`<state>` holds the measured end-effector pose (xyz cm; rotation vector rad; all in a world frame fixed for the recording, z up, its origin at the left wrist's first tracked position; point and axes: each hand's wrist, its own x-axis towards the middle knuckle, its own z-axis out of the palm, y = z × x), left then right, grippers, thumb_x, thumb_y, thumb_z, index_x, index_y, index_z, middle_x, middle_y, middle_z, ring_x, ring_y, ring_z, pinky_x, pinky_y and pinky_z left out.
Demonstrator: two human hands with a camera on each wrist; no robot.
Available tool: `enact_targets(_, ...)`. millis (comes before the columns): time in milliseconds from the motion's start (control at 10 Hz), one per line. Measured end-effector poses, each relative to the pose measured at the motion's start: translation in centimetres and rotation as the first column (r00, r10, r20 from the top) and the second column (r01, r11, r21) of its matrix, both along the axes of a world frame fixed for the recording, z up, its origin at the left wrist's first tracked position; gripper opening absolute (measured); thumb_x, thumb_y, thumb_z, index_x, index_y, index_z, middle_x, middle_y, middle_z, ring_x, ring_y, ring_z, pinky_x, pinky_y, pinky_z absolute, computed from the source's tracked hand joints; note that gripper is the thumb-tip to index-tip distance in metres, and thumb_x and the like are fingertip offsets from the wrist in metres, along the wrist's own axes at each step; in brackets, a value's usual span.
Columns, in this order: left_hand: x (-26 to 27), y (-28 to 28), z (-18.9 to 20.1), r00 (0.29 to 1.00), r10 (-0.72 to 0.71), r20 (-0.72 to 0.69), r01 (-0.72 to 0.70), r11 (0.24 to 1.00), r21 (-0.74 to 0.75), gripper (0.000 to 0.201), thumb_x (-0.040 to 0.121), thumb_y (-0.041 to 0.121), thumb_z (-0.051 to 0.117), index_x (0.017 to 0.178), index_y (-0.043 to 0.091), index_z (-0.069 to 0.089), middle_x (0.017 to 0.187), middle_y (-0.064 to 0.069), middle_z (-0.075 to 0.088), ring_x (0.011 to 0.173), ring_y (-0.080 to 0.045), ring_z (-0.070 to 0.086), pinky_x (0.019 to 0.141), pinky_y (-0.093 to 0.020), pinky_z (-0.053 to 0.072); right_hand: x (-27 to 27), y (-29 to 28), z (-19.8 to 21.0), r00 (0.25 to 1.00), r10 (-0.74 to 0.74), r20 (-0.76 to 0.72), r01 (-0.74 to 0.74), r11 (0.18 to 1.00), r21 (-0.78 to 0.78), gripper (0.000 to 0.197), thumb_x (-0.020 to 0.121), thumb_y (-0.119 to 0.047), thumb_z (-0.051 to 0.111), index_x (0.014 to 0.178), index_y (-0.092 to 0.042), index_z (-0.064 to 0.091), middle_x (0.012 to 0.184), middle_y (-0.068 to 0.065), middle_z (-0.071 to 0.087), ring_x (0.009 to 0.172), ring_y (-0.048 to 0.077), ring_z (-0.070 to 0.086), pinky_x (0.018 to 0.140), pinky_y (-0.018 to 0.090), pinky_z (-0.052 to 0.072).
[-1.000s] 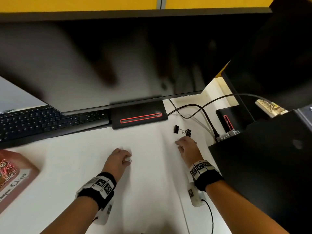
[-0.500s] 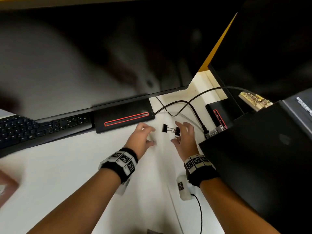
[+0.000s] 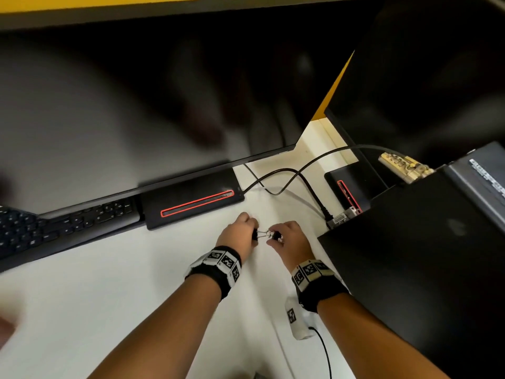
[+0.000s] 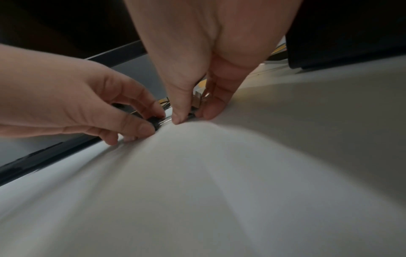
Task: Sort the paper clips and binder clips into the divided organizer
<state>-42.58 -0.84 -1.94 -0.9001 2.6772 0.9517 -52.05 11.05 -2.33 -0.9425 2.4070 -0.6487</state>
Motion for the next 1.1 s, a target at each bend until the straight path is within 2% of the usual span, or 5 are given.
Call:
enact_targets(300,13.7,-1.3,0.4,0.978,0.209,0.021,-0.21,0.971,0.113,0.025,0.076,0.017,0.066,0.097,0.016,0.052,0.093,0.002,0.047,0.081,-0.015,0.046,0.071,-0.021,0.033,9.8,-1.6,1.1,0.948,0.276,0.158,-0.283,0.959,0.021,0.026,0.073,-0.009,0.074,0.098,-0.011,0.066,0.096,-0.002,0.05,0.087,0.019,0.058,0.082,0.02,0.045)
enact_targets(500,28.0,-3.3,3.0,0.927,0.369,0.072,-0.374,0.922,0.103,0.004,0.078,0.021,0.064,0.081,0.02,0.062,0.08,0.002,0.047,0.079,-0.018,0.054,0.063,-0.018,0.031,20.6,-7.2,3.4,0.845,0.494,0.205,-0.493,0.868,-0.061,0.031,0.08,-0.009,0.069,0.11,-0.01,0.063,0.101,-0.004,0.045,0.086,0.01,0.052,0.075,-0.003,0.034)
enact_targets(700,44.0,-6.5,10.4,0.709,0.688,-0.155,-0.69,0.722,0.052,0.012,0.075,0.024,0.074,0.072,0.023,0.063,0.072,0.002,0.065,0.063,-0.009,0.059,0.058,-0.016,0.042,33.8,-15.3,8.4,0.683,0.715,0.15,-0.692,0.699,-0.179,0.029,0.08,-0.016,0.069,0.109,-0.014,0.065,0.101,-0.005,0.046,0.091,0.014,0.057,0.086,0.01,0.041)
enact_targets(900,55.6,-8.6,13.3,0.313,0.913,-0.263,-0.913,0.365,0.183,0.015,0.08,0.021,0.071,0.076,0.009,0.061,0.067,-0.004,0.069,0.05,-0.003,0.064,0.048,-0.019,0.053,47.7,-21.3,12.6,0.512,0.853,0.106,-0.822,0.522,-0.228,0.032,0.081,-0.019,0.068,0.113,-0.015,0.062,0.118,0.005,0.053,0.108,0.02,0.052,0.098,0.03,0.039)
enact_targets(1100,58.1,-9.9,13.2,0.292,0.954,-0.069,-0.861,0.294,0.416,0.077,0.073,0.083,0.025,0.099,0.025,0.067,0.098,-0.008,0.071,0.094,-0.023,0.065,0.088,-0.042,0.053,53.3,-22.9,12.4,0.547,0.824,0.149,-0.803,0.566,-0.185,0.049,0.088,-0.034,0.057,0.132,-0.02,0.041,0.13,0.009,0.046,0.114,0.026,0.052,0.099,0.041,0.045)
